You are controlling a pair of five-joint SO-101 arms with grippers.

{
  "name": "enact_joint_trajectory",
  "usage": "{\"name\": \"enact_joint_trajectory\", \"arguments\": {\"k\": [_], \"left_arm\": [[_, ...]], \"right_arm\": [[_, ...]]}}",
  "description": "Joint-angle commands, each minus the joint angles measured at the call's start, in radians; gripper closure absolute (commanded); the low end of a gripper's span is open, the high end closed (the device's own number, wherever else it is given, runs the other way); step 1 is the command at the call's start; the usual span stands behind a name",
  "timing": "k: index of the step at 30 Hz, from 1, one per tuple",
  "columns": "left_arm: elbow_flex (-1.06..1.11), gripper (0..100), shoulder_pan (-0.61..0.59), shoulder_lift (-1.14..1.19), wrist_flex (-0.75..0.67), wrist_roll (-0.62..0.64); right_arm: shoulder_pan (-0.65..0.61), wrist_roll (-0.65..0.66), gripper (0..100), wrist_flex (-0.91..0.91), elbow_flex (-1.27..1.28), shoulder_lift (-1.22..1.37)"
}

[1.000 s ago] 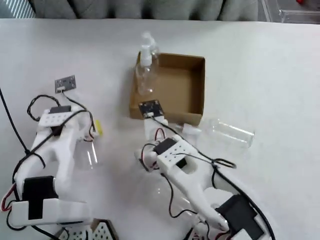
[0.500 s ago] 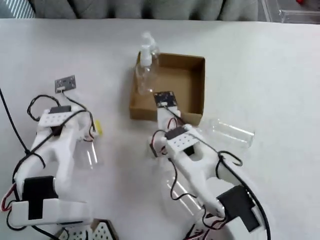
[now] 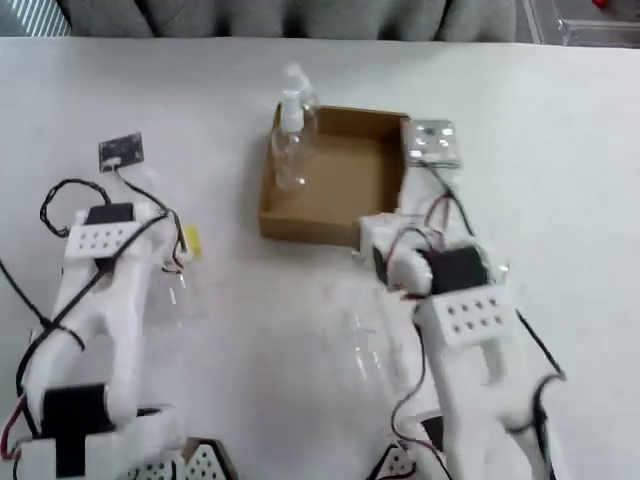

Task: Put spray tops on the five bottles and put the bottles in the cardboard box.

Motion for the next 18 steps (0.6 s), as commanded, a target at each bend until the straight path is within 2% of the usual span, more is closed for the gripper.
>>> {"name": "enact_joint_trajectory", "arguments": {"k": [1,3,7,10,14,18], "left_arm": [[-0.060,98,0.090,-0.245,0.063,0.005],[-0.060,98,0.150,-0.343,0.080,0.000],[-0.060,98,0.265,-0.512,0.089,-0.002],[-0.060,98,0.340,-0.616,0.086,-0.002],[-0.048,98,0.424,-0.717,0.051,-0.002],[0.074,98,0.541,-0.811,-0.044,-0.002]], "right_arm": [[0.051,0.014,97.8,-0.001,-0.052,-0.159],[0.084,0.040,98.1,-0.001,-0.055,-0.220],[0.145,0.176,98.1,-0.004,-0.054,-0.338],[0.179,0.153,98.2,-0.058,-0.057,-0.420],[0.236,0.086,98.2,-0.289,-0.055,-0.493],[0.272,0.000,98.2,-0.579,-0.054,-0.538]]}}
